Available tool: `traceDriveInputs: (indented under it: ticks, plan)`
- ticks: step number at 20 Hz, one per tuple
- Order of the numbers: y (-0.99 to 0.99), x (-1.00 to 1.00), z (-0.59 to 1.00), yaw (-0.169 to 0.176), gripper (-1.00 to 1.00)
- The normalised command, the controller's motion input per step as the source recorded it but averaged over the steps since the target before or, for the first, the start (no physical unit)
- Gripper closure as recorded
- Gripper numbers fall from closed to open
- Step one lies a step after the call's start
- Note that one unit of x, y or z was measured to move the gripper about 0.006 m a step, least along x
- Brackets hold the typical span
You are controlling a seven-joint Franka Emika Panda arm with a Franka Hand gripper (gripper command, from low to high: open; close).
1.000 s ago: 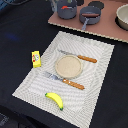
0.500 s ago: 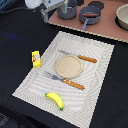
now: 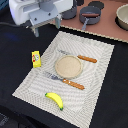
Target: Interact with the objects in diverse but meaningful ways.
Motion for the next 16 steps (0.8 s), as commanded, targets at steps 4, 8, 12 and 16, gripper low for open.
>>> traceDriveInputs:
  ticks: [4, 8, 12, 16]
  plan:
    - [-0.07, -0.05, -0.48, -0.064, -1.0]
    - [0.0, -0.2, -0.52, -0.075, -1.0]
    - [0.01, -0.29, -0.51, -0.066, -1.0]
    - [0.05, -0.36, -0.53, -0.056, -1.0]
